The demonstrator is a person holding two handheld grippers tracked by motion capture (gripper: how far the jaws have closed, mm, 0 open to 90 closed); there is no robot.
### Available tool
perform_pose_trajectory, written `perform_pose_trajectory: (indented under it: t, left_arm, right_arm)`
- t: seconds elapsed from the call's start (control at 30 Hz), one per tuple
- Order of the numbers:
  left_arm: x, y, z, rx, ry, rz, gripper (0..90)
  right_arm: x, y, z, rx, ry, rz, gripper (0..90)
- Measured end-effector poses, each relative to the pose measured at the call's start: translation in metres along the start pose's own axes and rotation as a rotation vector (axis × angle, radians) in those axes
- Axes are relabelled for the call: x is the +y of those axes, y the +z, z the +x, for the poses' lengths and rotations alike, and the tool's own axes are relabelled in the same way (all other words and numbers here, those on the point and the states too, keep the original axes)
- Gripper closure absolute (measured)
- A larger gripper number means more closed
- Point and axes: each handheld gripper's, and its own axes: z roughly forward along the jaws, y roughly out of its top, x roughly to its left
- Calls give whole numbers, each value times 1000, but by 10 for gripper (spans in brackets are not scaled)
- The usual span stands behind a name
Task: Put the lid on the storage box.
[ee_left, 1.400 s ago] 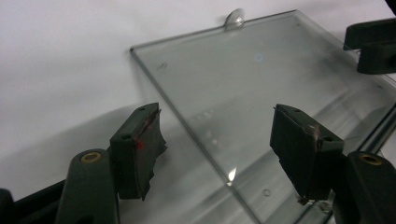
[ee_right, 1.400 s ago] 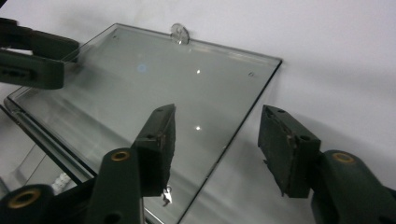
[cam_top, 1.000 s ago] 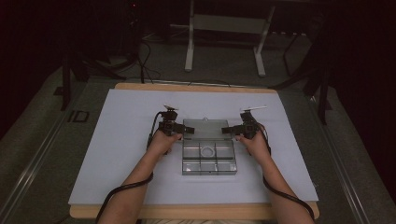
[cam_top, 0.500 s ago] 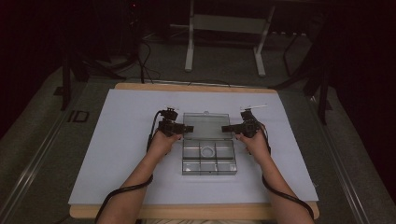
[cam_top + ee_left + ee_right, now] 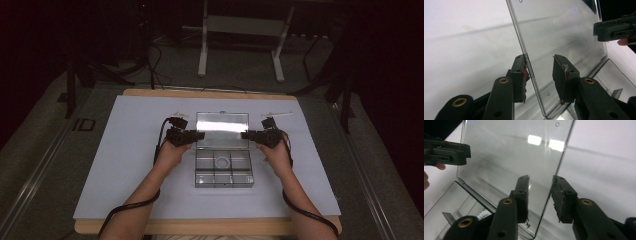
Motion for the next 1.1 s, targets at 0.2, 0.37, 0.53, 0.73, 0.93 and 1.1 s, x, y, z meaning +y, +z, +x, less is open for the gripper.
perform_pose_trajectory:
  t: [0.2,0.37,0.53,0.73,0.93,1.1]
  left_arm:
    - [2,-8,-5,-17,28,-17,664]
    - [2,-13,-6,-28,46,-25,656]
    - [2,-19,-11,-30,75,-39,655]
    - [4,-29,-17,-41,94,-77,655]
    - [3,-37,-25,-36,148,-83,657]
    - [-1,-43,-33,-32,188,-91,656]
  right_arm:
    - [0,-6,4,-12,-36,-17,700]
    - [-2,-13,10,-18,-69,-42,707]
    - [-4,-21,15,-13,-92,-53,692]
    - [-5,-28,20,3,-118,-76,676]
    - [-9,-37,24,20,-143,-97,682]
    - [-13,-45,27,36,-147,-115,683]
